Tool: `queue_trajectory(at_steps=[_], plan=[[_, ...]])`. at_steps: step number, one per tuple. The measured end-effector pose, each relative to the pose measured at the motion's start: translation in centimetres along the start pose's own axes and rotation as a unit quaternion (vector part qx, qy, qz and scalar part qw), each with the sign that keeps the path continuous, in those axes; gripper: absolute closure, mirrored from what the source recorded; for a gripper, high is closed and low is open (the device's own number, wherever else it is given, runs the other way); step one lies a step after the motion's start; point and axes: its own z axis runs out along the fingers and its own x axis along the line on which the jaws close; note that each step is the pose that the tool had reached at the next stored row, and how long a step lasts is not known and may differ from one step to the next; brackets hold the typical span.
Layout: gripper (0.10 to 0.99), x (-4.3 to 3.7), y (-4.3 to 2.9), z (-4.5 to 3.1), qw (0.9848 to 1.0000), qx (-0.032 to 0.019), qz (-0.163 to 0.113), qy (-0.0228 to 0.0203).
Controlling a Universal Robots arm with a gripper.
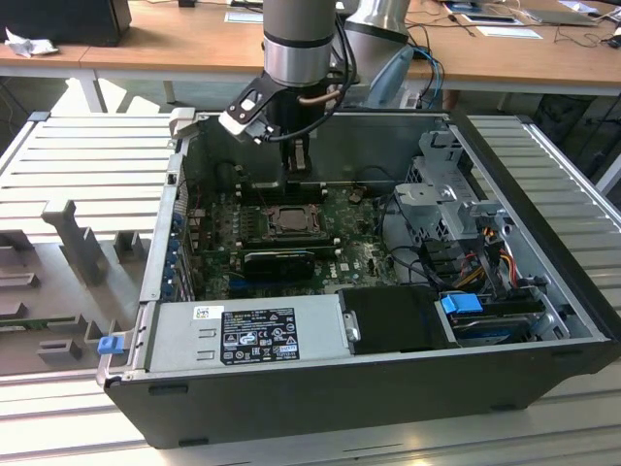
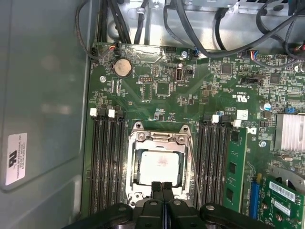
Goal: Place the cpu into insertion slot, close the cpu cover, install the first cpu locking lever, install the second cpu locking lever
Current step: 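Install the first cpu locking lever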
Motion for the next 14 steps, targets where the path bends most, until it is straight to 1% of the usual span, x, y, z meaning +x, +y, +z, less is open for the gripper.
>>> queue_trajectory(at_steps=[2,9,12,14], plan=[[0.98,0.01,0.01,-0.47,1.0,0.0,0.0,-0.0004],[0.98,0.04,0.03,-2.9,1.0,0.0,0.0,-0.0009],[0.98,0.05,0.03,-3.27,1.0,0.0,0.0,-0.0009],[0.98,0.05,0.03,-3.31,1.0,0.0,-0.006,-0.0008]])
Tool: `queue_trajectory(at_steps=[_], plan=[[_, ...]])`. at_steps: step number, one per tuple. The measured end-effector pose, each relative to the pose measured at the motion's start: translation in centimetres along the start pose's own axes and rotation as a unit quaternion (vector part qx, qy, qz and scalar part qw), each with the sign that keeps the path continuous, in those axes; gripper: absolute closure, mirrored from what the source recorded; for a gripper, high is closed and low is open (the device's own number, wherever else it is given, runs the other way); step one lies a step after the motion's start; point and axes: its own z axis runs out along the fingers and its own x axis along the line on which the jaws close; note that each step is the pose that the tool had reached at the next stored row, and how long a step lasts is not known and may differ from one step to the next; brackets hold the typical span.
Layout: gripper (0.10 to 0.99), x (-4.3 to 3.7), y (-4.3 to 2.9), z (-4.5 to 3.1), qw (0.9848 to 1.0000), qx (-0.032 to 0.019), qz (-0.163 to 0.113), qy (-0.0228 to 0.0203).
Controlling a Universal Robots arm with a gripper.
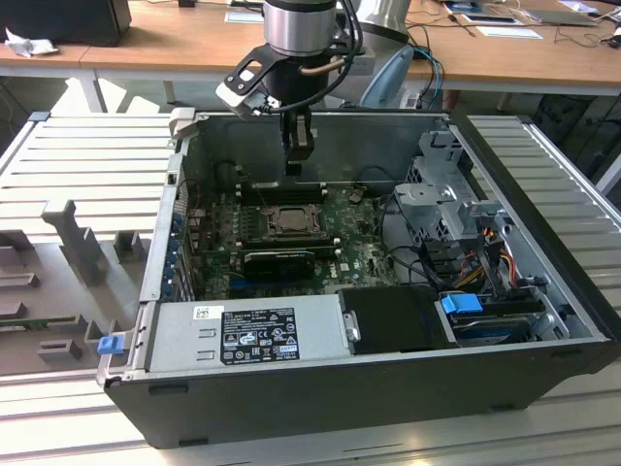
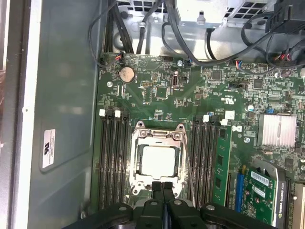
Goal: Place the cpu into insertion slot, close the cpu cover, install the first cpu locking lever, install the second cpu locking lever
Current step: 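Install the first cpu locking lever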
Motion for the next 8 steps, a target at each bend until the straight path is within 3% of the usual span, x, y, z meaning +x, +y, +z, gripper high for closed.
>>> queue_trajectory(at_steps=[3,6,8], plan=[[0.98,0.0,0.0,-0.01,0.9992,0.0007,-0.04,0.0003],[0.98,0.03,0.01,-0.01,0.9975,0.0012,-0.071,-0.0003],[0.98,0.08,0.01,-0.01,0.9955,0.0015,-0.095,-0.0006]])
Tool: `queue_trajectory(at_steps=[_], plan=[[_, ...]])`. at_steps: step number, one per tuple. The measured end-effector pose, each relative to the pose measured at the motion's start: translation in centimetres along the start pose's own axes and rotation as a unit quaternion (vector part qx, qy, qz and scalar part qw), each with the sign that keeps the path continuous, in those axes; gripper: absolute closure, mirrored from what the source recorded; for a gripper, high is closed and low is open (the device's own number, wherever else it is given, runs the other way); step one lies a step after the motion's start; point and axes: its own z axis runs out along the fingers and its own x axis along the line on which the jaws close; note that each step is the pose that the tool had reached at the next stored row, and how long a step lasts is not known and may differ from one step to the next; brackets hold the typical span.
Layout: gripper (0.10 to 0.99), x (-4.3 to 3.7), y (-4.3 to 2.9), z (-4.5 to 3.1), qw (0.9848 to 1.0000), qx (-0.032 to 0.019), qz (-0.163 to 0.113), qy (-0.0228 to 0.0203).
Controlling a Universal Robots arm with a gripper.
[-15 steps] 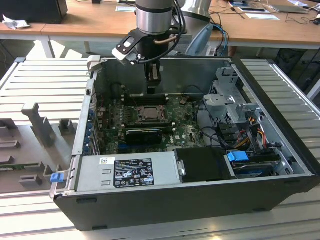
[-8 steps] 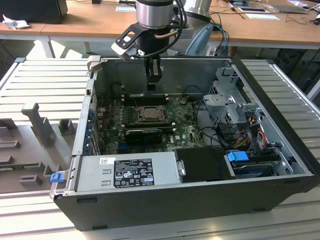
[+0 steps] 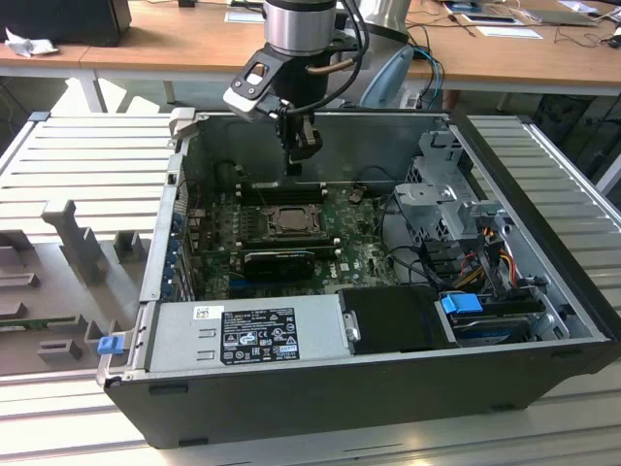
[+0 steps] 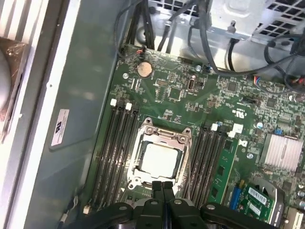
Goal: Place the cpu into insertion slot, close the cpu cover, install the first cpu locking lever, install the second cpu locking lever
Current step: 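Install the first cpu locking lever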
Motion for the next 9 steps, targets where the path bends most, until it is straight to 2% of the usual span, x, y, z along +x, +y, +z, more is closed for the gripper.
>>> queue_trajectory(at_steps=[5,9], plan=[[0.98,0.01,0.0,0.0,0.9996,0.0004,-0.029,0.0001],[0.98,0.01,0.0,0.0,0.9984,0.0007,-0.057,0.0002]])
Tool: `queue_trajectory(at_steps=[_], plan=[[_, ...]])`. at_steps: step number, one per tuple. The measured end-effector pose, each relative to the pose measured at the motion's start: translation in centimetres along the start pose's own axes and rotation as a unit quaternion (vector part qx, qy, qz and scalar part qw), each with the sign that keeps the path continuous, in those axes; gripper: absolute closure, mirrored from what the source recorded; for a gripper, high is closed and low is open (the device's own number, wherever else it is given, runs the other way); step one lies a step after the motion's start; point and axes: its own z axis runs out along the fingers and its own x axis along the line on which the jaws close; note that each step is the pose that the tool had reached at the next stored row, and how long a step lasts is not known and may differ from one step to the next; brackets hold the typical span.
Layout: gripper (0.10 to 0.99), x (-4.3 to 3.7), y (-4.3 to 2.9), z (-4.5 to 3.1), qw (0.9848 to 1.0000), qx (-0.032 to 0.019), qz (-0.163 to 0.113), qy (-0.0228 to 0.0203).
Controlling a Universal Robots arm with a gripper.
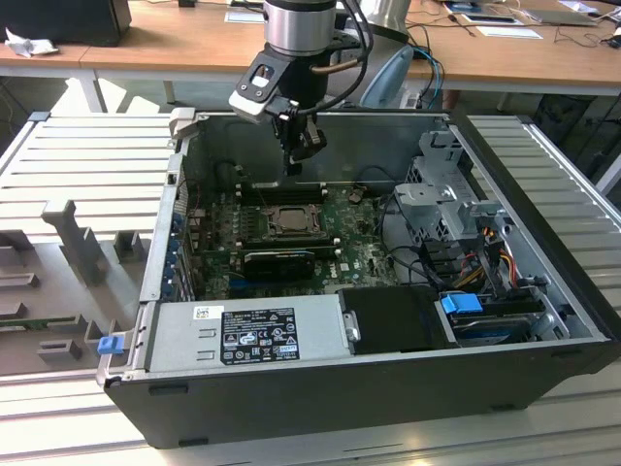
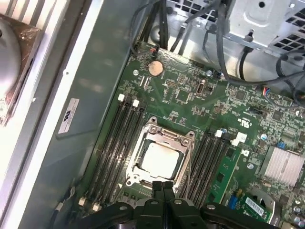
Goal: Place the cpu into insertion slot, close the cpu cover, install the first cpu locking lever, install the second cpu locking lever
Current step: 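Install the first cpu locking lever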
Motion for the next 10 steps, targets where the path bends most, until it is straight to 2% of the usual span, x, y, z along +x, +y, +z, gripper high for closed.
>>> queue_trajectory(at_steps=[3,5,7,10], plan=[[0.98,0.0,0.0,0.0,0.9997,0.0003,-0.026,0.0002],[0.98,0.0,0.0,0.0,0.9988,0.0006,-0.05,0.0003],[0.98,0.0,0.0,0.0,0.997,0.0009,-0.078,0.0005],[0.98,0.0,0.0,0.0,0.995,0.0011,-0.1,0.0007]])
